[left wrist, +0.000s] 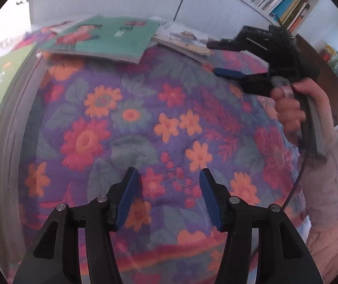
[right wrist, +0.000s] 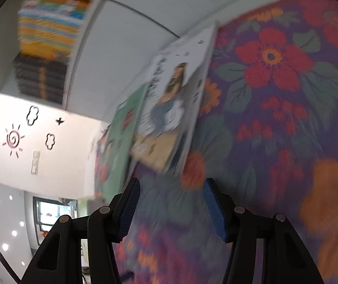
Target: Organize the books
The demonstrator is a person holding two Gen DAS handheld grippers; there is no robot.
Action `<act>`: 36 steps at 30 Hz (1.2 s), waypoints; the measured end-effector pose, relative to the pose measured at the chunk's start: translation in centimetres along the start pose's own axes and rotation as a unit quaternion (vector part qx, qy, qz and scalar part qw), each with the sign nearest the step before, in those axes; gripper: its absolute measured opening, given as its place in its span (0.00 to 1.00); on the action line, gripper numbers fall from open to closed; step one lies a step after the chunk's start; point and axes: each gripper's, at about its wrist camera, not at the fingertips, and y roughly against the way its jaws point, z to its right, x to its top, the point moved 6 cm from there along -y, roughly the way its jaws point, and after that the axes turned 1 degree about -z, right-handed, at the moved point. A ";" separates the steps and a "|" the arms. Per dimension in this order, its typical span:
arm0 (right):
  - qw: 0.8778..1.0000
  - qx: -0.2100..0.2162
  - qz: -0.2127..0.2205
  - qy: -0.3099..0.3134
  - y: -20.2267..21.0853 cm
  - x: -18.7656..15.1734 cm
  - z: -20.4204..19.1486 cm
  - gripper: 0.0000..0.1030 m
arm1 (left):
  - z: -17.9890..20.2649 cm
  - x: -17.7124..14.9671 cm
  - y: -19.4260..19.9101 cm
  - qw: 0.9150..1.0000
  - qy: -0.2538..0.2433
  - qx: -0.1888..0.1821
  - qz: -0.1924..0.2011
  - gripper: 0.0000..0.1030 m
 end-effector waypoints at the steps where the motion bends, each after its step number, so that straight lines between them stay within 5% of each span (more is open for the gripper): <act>1: 1.000 0.019 0.005 -0.006 -0.3 0.7 0.0 0.52 | 0.1 -0.1 0.0 1.000 -0.007 0.002 0.002 0.54; 10: 0.999 0.032 0.027 0.034 -2.3 3.9 -1.8 0.51 | 0.3 -0.2 -0.2 1.000 -0.010 -0.014 0.021 0.59; 14: 0.994 0.001 0.075 0.074 -3.9 3.7 -1.4 0.16 | 0.2 -0.5 0.0 1.000 -0.010 -0.019 0.023 0.59; 15: 0.994 0.011 0.082 0.077 -3.9 3.8 -1.3 0.15 | 0.3 -0.5 0.0 0.999 -0.011 -0.019 0.023 0.59; 28: 0.980 -0.065 0.140 0.127 -1.9 1.8 -1.6 0.14 | 0.9 -0.4 -0.5 0.997 -0.052 0.034 0.036 0.60; 36: 0.965 -0.130 0.152 0.170 3.8 -4.3 -1.9 0.14 | 0.6 -0.4 -0.2 0.998 -0.041 0.022 0.040 0.60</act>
